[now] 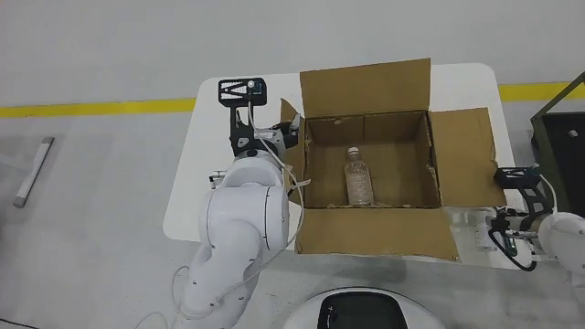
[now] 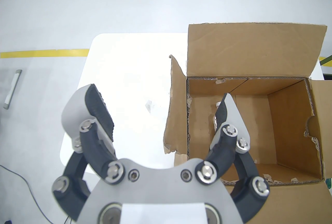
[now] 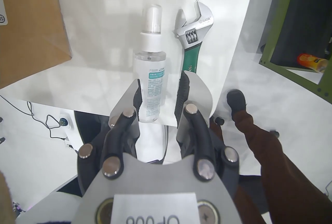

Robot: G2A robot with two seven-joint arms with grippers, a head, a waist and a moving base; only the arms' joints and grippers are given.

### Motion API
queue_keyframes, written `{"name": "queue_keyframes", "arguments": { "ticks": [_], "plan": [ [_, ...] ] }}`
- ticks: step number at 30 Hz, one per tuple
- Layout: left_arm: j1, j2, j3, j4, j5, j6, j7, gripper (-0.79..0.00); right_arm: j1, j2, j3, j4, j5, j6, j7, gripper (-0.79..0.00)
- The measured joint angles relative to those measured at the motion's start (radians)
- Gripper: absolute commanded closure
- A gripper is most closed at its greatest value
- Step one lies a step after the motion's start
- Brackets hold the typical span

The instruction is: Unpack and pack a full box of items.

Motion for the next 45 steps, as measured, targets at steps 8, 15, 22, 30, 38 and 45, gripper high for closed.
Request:
{"name": "queue_keyframes", "arguments": {
  "ticks": [8,15,22,30,38,45],
  "plan": [
    [0.0,0.0,0.0,0.0,0.0,0.0,0.0,-0.785,-0.007,-0.003,-0.057,0.017,-0.048,0.033,-0.064,-0.326],
    [0.0,0.0,0.0,0.0,0.0,0.0,0.0,-0.785,0.012,-0.004,-0.094,0.057,-0.072,0.042,-0.104,-0.32],
    [0.0,0.0,0.0,0.0,0.0,0.0,0.0,-0.785,0.035,-0.005,-0.115,0.092,-0.068,0.046,-0.104,-0.336],
    [0.0,0.0,0.0,0.0,0.0,0.0,0.0,-0.785,0.055,-0.005,-0.125,0.116,-0.058,0.037,-0.102,-0.351],
    [0.0,0.0,0.0,0.0,0.0,0.0,0.0,-0.785,0.063,-0.004,-0.13,0.128,-0.053,0.033,-0.101,0.0],
    [0.0,0.0,0.0,0.0,0.0,0.0,0.0,-0.785,0.054,-0.001,-0.065,0.105,0.009,0.051,-0.105,0.0]
  ]
}}
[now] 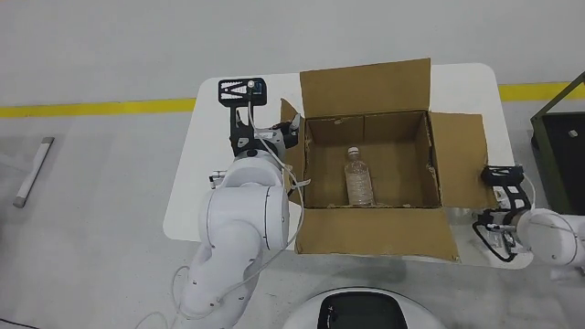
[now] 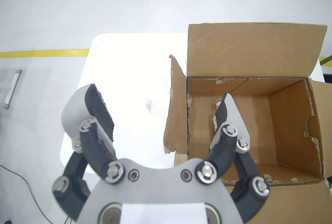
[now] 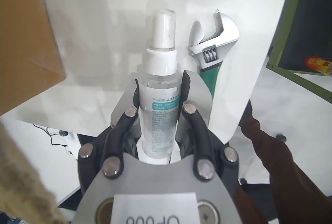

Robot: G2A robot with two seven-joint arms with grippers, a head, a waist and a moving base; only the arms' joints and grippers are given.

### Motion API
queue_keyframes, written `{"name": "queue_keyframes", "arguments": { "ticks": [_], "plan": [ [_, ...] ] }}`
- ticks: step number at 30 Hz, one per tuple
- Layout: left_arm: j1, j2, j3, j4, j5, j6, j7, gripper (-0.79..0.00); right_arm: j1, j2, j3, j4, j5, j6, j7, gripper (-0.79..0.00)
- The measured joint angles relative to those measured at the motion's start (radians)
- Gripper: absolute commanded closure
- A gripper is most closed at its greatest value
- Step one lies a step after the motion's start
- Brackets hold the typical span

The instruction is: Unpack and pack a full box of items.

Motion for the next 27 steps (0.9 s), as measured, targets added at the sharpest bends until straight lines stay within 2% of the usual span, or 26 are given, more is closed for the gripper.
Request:
{"name": "queue_keyframes", "arguments": {
  "ticks": [3,9,13,16,22,27],
  "plan": [
    [0.0,0.0,0.0,0.0,0.0,0.0,0.0,-0.785,-0.01,0.002,0.079,-0.028,0.066,0.014,-0.011,0.0],
    [0.0,0.0,0.0,0.0,0.0,0.0,0.0,-0.785,-0.041,0.002,0.329,-0.075,0.313,0.005,-0.101,0.0],
    [0.0,0.0,0.0,0.0,0.0,0.0,0.0,-0.785,-0.049,0.0,0.506,-0.093,0.538,-0.061,-0.162,0.0],
    [0.0,0.0,0.0,0.0,0.0,0.0,0.0,-0.785,-0.043,0.0,0.579,-0.096,0.703,-0.127,-0.18,0.0],
    [0.0,0.0,0.0,0.0,0.0,0.0,0.0,-0.785,-0.009,0.01,0.583,-0.151,0.96,-0.283,-0.148,0.0],
    [0.0,0.0,0.0,0.0,0.0,0.0,0.0,-0.785,0.053,0.031,0.48,-0.214,0.975,-0.348,-0.079,0.0]
  ]
}}
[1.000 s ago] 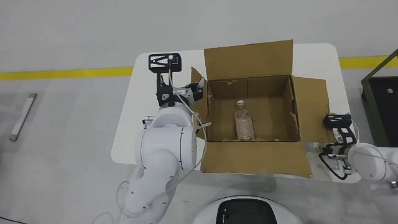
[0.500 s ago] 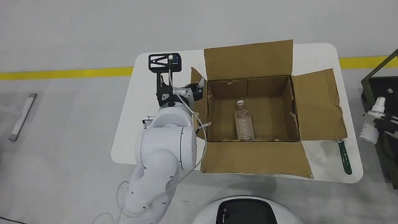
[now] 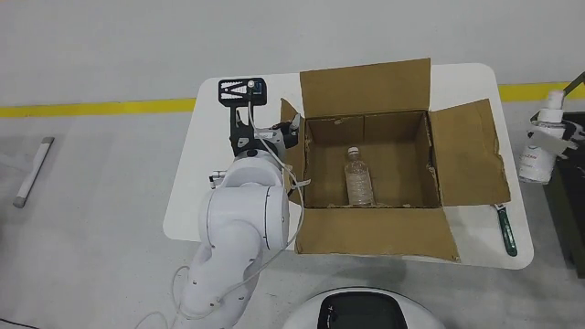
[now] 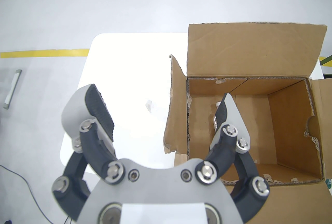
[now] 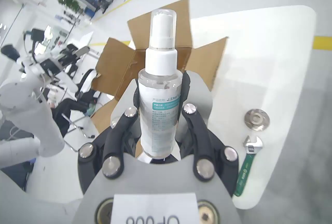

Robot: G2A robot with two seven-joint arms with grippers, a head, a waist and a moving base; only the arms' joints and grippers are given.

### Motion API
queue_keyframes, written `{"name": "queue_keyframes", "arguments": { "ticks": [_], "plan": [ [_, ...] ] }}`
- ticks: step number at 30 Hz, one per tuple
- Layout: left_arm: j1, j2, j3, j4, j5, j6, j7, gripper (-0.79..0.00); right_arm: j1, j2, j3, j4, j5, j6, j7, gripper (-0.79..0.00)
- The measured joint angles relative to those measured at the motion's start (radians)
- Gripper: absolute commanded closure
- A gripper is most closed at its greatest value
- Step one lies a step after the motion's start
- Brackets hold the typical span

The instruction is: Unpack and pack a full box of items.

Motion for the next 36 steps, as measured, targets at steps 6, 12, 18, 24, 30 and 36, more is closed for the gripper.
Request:
{"name": "queue_keyframes", "arguments": {
  "ticks": [6,12,18,24,30,36],
  "plan": [
    [0.0,0.0,0.0,0.0,0.0,0.0,0.0,-0.785,0.13,0.018,-0.291,0.056,-0.095,0.055,0.018,0.0],
    [0.0,0.0,0.0,0.0,0.0,0.0,0.0,-0.785,0.349,0.011,-0.655,0.276,-0.298,0.128,-0.014,0.0],
    [0.0,0.0,0.0,0.0,0.0,0.0,0.0,-0.785,0.514,-0.01,-0.879,0.457,-0.385,0.195,-0.052,0.0],
    [0.0,0.0,0.0,0.0,0.0,0.0,0.0,-0.785,0.561,-0.017,-0.938,0.492,-0.415,0.193,-0.057,0.0],
    [0.0,0.0,0.0,0.0,0.0,0.0,0.0,-0.785,0.56,-0.017,-0.937,0.492,-0.414,0.194,-0.057,0.0],
    [0.0,0.0,0.0,0.0,0.0,0.0,0.0,-0.785,0.521,-0.02,-0.949,0.503,-0.383,0.192,-0.118,0.0]
  ]
}}
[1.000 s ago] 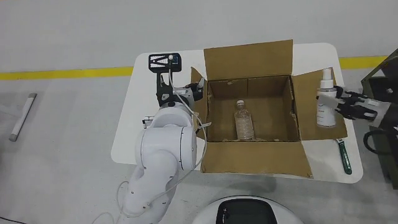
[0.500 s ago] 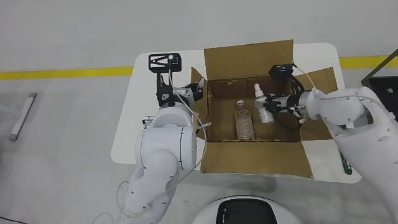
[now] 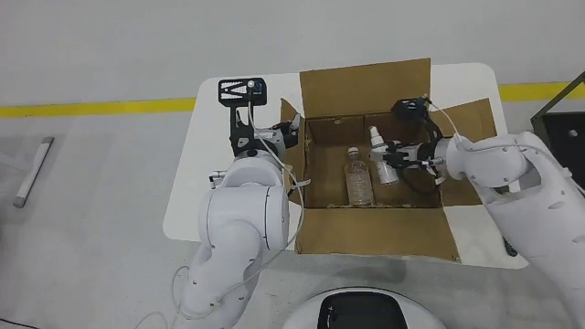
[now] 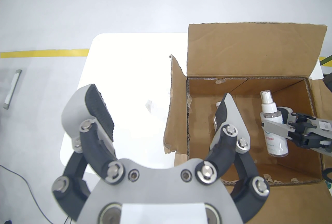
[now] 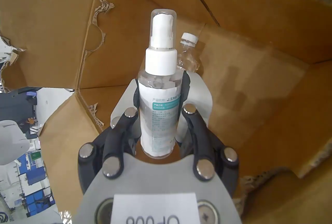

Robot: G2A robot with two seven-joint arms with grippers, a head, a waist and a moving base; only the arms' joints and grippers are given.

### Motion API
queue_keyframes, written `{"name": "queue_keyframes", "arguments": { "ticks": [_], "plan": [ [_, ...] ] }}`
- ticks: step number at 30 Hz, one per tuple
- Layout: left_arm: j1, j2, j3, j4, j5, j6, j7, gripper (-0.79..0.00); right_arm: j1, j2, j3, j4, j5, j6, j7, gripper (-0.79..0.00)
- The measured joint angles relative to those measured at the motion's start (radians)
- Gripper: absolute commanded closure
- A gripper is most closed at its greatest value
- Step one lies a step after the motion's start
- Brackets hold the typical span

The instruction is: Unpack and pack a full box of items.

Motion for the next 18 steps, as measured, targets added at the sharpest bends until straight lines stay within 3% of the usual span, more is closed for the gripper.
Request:
{"name": "queue_keyframes", "arguments": {
  "ticks": [6,15,16,18],
  "plan": [
    [0.0,0.0,0.0,0.0,0.0,0.0,0.0,-0.785,0.027,-0.032,-0.12,0.037,0.062,0.053,-0.111,0.0],
    [0.0,0.0,0.0,0.0,0.0,0.0,0.0,-0.785,0.16,-0.105,-0.344,0.186,0.047,0.27,-0.255,-0.006],
    [0.0,0.0,0.0,0.0,0.0,0.0,0.0,-0.785,0.176,-0.113,-0.365,0.209,0.049,0.286,-0.261,-0.206],
    [0.0,0.0,0.0,0.0,0.0,0.0,0.0,-0.785,0.197,-0.125,-0.391,0.237,0.048,0.304,-0.272,-0.252]
  ]
}}
